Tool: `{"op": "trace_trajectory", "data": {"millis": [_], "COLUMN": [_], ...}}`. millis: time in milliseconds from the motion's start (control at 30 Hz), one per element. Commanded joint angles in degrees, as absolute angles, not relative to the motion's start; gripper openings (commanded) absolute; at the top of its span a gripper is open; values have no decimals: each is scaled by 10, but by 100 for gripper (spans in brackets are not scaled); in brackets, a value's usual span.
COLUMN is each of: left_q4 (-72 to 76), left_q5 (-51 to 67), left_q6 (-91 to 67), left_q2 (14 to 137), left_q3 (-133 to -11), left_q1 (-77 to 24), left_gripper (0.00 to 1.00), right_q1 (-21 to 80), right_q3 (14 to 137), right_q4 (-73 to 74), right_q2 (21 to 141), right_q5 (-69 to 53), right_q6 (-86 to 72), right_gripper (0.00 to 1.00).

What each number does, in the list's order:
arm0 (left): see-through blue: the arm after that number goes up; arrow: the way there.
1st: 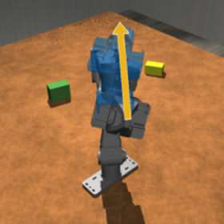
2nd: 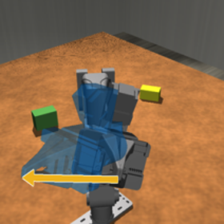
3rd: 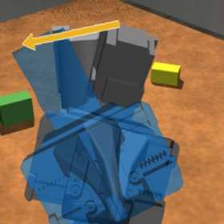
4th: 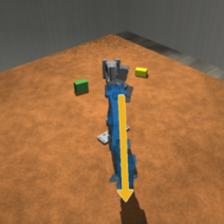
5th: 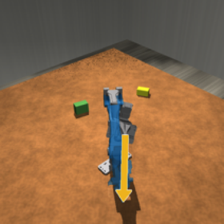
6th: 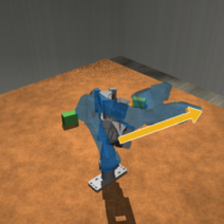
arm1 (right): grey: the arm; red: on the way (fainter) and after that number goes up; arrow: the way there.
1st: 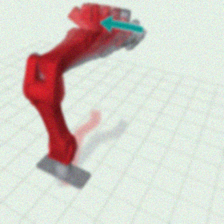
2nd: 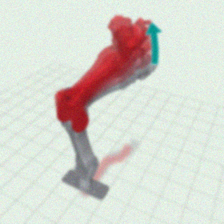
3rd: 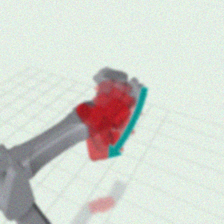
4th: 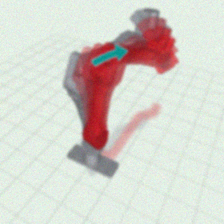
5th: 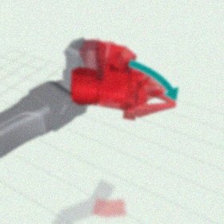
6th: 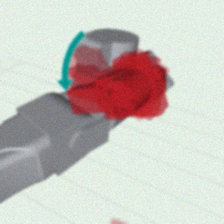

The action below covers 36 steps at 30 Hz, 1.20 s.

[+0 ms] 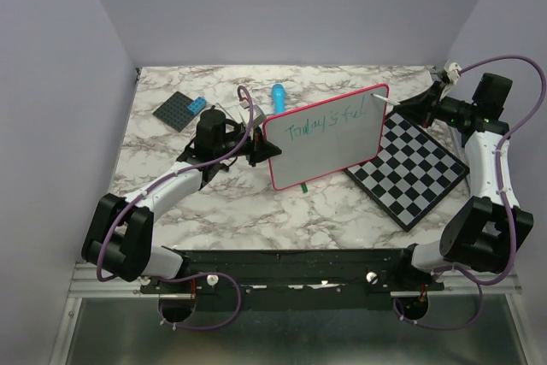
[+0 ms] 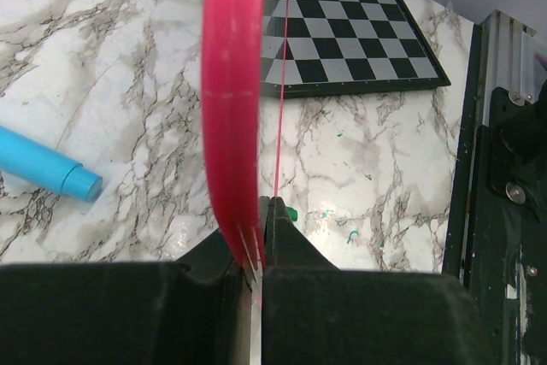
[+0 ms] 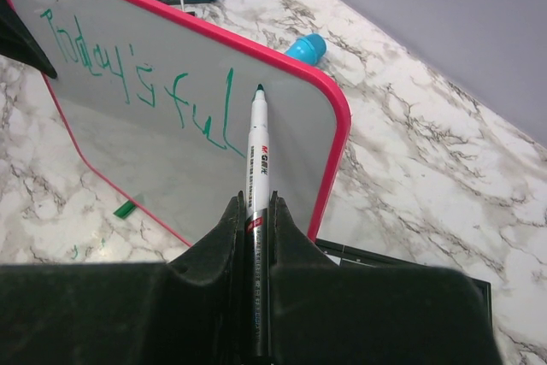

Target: Write a sentence on the whiteboard

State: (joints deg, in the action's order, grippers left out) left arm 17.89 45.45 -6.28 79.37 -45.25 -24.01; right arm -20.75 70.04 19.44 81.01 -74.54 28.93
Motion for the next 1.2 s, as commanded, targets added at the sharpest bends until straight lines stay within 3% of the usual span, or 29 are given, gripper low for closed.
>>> {"op": "trace_trajectory", "data": {"millis": [0,467,933,1167], "left_q4": [91,90,89,89], "left_q5": [439,437,438,438], "left_q6": [-23,-23,-22,-22], "left_q2": [817,817,816,816], "left_q3": [-441,-441,-441,-441], "left_q1": [-243,-243,-243,-243], "left_gripper": [0,0,0,0], "right_q1": [-211,-211,-225,-230], "right_q3": [693,656,669,683], "right_q4": [195,304,312,317], "right_q2": [822,820,820,809], "right_q5": [-748,-726,-698,-740], "right_q6": [301,424,428,421], "right_gripper": [1,0,0,0]}}
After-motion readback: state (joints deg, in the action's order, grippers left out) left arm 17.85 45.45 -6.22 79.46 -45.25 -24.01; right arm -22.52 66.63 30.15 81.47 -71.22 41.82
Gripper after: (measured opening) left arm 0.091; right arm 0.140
